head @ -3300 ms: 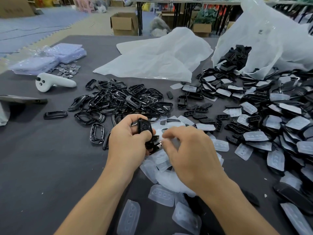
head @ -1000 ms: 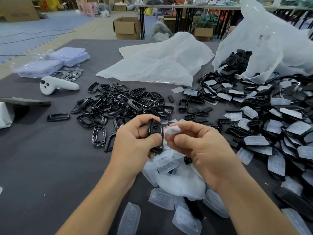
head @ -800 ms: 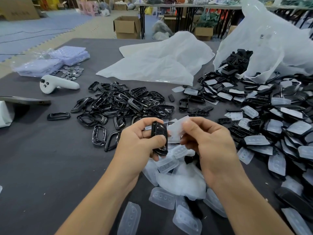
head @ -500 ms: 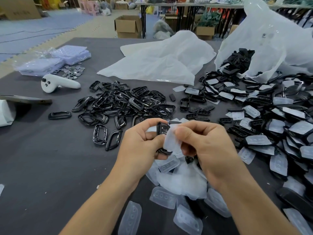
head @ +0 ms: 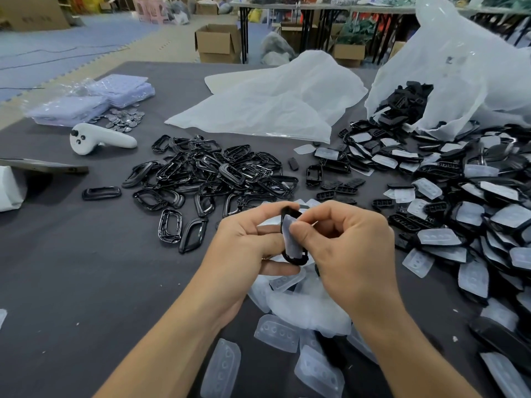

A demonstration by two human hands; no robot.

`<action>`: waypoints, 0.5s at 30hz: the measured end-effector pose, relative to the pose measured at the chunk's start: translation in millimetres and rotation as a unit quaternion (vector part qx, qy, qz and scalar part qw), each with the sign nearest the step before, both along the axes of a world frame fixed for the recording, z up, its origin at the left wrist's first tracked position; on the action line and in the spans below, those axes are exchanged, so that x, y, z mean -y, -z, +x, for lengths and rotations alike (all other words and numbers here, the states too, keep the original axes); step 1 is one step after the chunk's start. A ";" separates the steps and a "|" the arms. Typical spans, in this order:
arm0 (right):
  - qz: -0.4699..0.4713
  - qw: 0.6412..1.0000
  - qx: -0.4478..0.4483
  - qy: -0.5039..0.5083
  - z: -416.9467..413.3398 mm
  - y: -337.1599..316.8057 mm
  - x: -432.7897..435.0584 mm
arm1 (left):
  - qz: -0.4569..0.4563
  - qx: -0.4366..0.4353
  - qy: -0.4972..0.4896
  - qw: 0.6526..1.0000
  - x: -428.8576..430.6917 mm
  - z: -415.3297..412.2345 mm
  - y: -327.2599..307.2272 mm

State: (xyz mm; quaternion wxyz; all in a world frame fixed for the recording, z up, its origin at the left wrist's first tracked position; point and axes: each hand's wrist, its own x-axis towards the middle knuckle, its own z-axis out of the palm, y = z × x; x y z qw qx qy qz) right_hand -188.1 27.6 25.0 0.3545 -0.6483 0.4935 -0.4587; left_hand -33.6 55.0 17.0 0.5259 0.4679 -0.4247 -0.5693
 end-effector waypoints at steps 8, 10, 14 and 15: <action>-0.027 0.999 -0.020 0.038 1.0 2.6 -1.7 | 0.007 -0.024 -0.002 1.000 -0.6 -1.3 -1.3; -0.022 0.998 -0.016 0.050 0.1 2.3 -0.1 | 0.001 -0.020 0.000 1.000 -1.5 -1.6 -2.2; -0.011 0.998 -0.045 0.049 -2.4 2.1 4.5 | -0.006 0.013 0.015 1.000 -2.7 -2.4 -2.6; -0.005 0.998 -0.050 0.043 -3.1 2.2 5.2 | -0.006 0.019 0.017 1.000 -3.0 -2.9 -2.6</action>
